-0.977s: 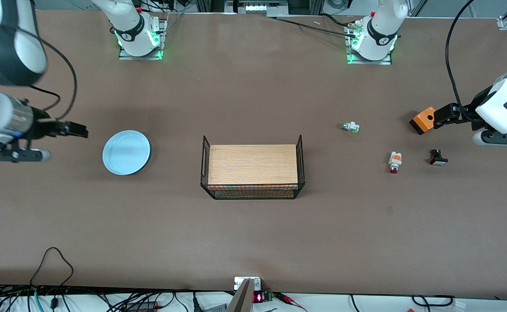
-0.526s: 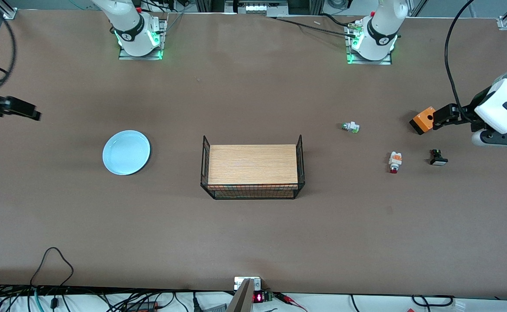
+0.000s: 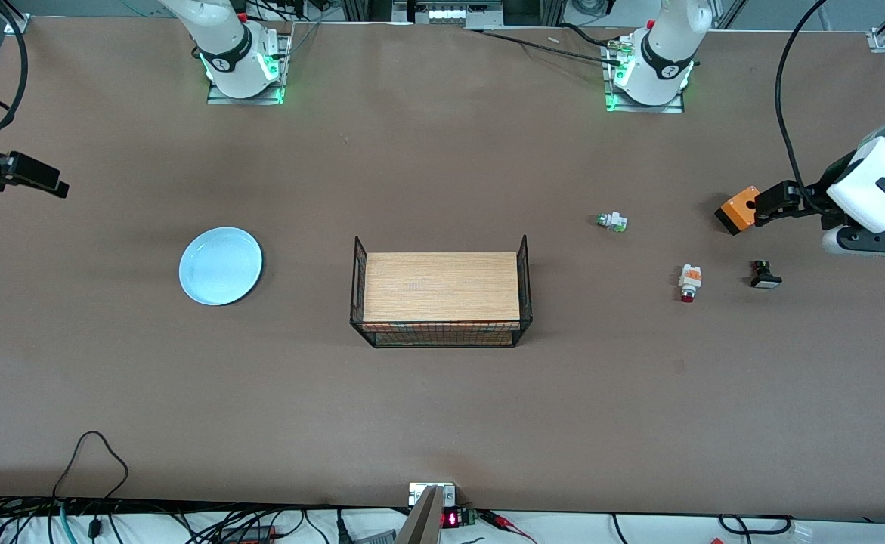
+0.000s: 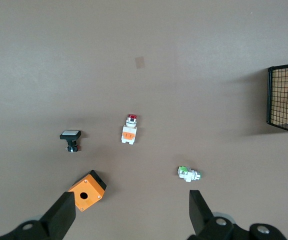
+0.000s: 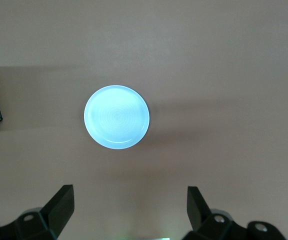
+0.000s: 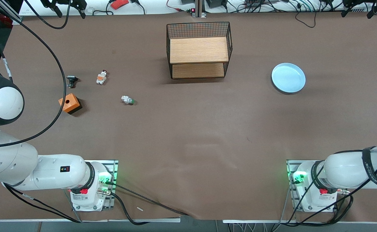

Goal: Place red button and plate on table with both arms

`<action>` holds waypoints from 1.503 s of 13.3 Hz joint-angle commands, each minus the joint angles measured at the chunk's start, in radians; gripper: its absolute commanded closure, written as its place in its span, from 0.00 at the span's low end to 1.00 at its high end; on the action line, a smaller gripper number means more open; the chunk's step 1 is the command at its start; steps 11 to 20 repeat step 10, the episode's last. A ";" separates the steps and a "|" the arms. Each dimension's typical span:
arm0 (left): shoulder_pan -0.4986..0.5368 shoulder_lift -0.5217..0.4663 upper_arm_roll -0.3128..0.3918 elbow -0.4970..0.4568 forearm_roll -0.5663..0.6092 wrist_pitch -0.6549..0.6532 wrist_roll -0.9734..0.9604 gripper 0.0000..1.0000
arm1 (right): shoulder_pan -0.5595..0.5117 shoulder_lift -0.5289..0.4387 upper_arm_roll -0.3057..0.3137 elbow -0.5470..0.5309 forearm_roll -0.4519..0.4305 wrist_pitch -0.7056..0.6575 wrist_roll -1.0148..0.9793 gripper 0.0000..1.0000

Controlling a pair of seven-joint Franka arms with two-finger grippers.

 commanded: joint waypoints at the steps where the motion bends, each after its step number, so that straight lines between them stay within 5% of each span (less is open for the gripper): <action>1: -0.002 -0.027 0.004 -0.029 -0.004 0.011 0.023 0.00 | 0.003 -0.050 0.011 -0.036 -0.009 -0.004 -0.007 0.00; 20: -0.001 -0.027 0.005 -0.029 -0.003 0.008 0.023 0.00 | 0.003 -0.041 0.010 -0.013 0.009 -0.006 -0.006 0.00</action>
